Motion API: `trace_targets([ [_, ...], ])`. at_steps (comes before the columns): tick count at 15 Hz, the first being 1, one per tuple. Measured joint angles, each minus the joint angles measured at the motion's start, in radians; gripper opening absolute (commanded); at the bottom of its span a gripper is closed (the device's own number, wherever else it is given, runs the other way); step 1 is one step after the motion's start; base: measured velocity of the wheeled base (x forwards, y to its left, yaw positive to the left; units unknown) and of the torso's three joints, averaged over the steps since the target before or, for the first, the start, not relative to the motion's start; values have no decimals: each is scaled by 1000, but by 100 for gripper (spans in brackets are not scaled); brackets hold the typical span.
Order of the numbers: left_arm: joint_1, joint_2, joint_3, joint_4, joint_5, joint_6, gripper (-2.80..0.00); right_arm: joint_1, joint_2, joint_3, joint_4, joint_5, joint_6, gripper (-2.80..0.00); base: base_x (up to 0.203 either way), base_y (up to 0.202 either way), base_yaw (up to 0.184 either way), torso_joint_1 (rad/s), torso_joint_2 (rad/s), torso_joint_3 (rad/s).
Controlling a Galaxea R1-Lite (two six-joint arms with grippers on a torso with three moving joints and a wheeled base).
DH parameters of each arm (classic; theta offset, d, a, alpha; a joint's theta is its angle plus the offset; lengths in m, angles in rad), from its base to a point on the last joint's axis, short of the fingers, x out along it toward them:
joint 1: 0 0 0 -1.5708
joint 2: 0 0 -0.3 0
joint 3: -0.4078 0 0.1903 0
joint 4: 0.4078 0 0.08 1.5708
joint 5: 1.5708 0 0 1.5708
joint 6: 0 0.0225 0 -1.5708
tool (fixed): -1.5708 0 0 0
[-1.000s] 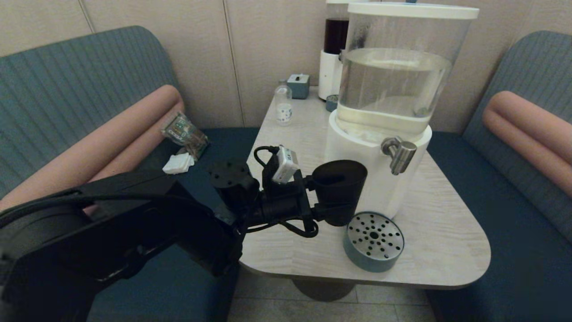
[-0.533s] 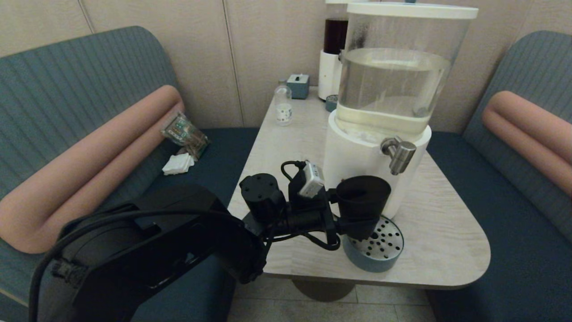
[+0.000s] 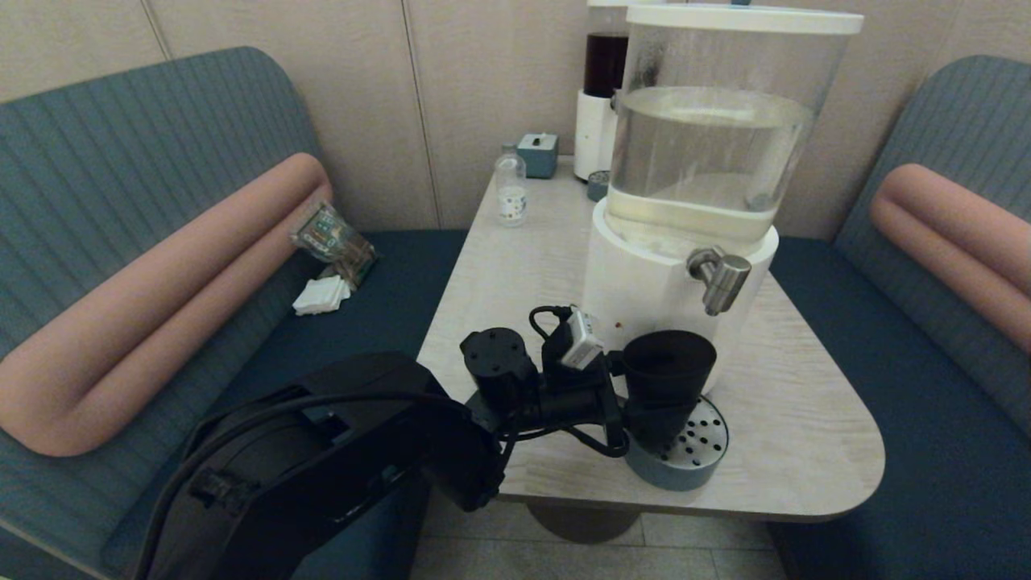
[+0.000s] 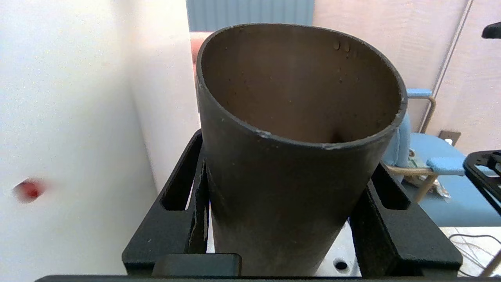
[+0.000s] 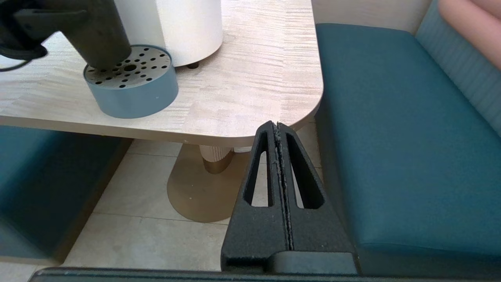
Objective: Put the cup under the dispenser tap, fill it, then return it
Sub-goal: Place it under the water dispenser
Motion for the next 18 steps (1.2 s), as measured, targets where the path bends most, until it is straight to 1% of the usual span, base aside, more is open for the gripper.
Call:
trace_targets([
  [2,-2,29,-47,0,16,-15,-280,0,0,0,0,0,0,-280,0,0,0,0,0,0],
  [6,-10,76,-114,3,21,-26,-280,0,0,0,1,0,0,-280,0,0,0,0,0,0],
  [12,-16,108,-134,-6,24,-28,-280,0,0,0,1,0,0,-280,0,0,0,0,0,0],
  [13,-16,109,-134,-5,26,-28,0,0,0,0,1,0,0,-280,0,0,0,0,0,0],
  [18,-15,119,-142,3,27,-28,0,0,0,0,0,0,0,-280,0,0,0,0,0,0],
])
